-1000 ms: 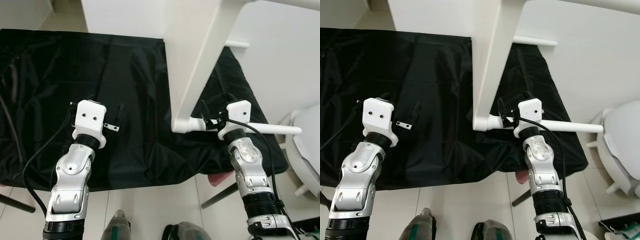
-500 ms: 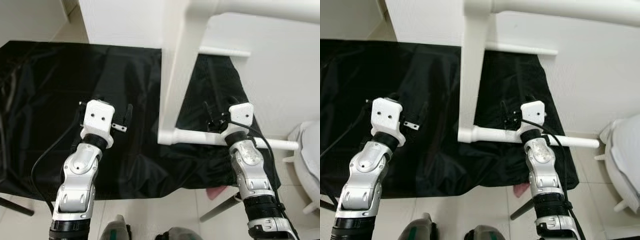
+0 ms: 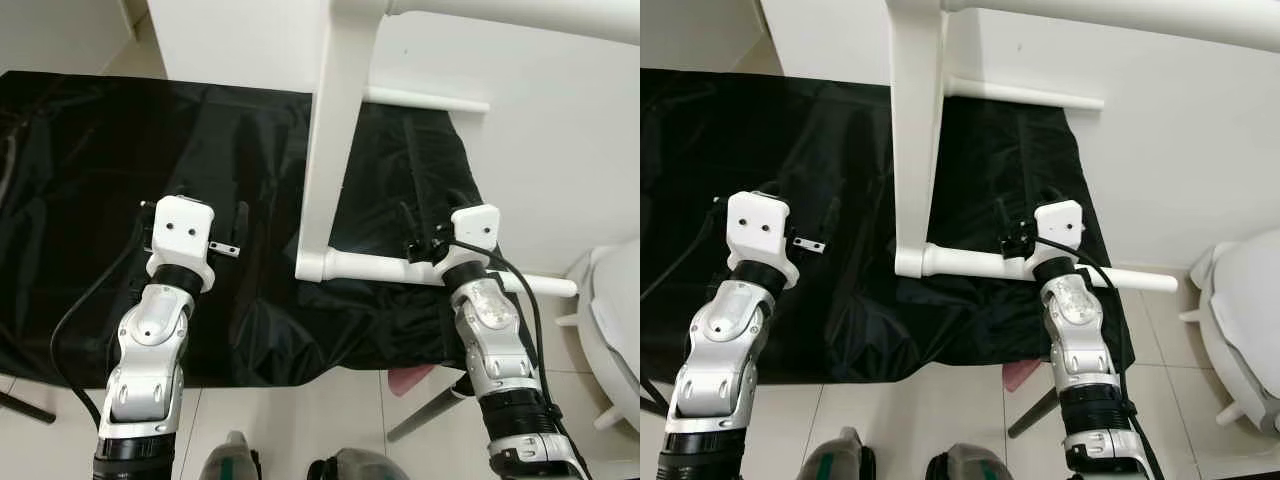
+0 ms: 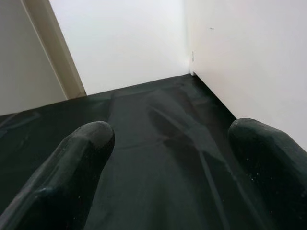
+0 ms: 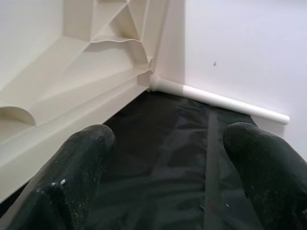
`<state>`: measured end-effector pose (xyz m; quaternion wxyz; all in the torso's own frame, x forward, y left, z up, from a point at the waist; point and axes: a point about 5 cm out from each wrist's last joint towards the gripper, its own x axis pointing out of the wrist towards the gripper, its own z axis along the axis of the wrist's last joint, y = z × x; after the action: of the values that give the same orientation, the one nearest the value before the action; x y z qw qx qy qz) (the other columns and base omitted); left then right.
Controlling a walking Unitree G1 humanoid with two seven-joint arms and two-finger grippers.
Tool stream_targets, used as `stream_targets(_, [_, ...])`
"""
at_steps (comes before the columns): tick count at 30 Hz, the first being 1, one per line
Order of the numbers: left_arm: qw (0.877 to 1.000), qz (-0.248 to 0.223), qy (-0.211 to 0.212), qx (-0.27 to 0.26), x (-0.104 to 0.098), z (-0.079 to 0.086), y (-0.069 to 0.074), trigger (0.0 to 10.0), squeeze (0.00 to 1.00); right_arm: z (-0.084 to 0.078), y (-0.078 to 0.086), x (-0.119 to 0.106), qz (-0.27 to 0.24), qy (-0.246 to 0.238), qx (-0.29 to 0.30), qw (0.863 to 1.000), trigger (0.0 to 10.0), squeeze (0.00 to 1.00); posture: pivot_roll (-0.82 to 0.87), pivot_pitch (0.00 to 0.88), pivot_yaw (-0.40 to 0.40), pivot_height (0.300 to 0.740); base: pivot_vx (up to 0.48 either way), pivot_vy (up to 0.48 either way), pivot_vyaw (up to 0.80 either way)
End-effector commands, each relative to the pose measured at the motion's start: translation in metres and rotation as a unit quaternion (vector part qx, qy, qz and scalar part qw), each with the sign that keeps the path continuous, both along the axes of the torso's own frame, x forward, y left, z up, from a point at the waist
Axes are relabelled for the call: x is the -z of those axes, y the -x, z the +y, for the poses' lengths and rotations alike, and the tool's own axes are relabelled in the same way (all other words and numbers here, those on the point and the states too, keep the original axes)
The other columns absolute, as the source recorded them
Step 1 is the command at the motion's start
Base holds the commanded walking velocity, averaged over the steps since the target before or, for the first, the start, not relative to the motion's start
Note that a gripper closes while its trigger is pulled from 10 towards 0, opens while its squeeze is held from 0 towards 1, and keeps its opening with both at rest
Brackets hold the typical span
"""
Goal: Building children table
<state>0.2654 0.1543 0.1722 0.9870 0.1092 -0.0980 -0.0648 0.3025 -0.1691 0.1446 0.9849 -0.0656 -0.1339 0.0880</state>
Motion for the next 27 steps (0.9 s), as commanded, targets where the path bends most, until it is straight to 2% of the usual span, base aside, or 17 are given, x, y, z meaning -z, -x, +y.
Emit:
stream_targets(1, [1.000, 0.000, 0.011, -0.018, 0.000, 0.001, -0.002, 10.0, 0.00, 0.000, -0.002, -0.004, -0.005, -0.002, -0.001, 1.000, 10.0, 0.00, -0.01, 0.030, -0.050, 0.740, 0.000, 0.251, 0.00])
stream_targets(9, [1.000, 0.000, 0.008, -0.023, 0.000, 0.002, -0.002, 10.0, 0.00, 0.002, -0.002, -0.004, -0.004, -0.003, -0.003, 1.000, 10.0, 0.00, -0.01, 0.033, -0.052, 0.740, 0.000, 0.302, 0.00])
stream_targets(23, [0.999, -0.008, -0.027, -0.019, -0.002, -0.001, -0.002, 10.0, 0.00, 0.003, -0.001, -0.001, -0.001, -0.003, 0.002, 1.000, 10.0, 0.00, 0.00, 0.035, -0.052, 0.740, 0.000, 0.000, 0.00])
stream_targets(27, [1.000, -0.008, -0.020, 0.011, -0.007, -0.011, -0.002, 10.0, 0.00, 0.002, -0.003, -0.002, -0.003, -0.005, 0.019, 1.000, 10.0, 0.00, -0.01, 0.035, -0.050, 0.740, 0.000, 0.000, 0.00])
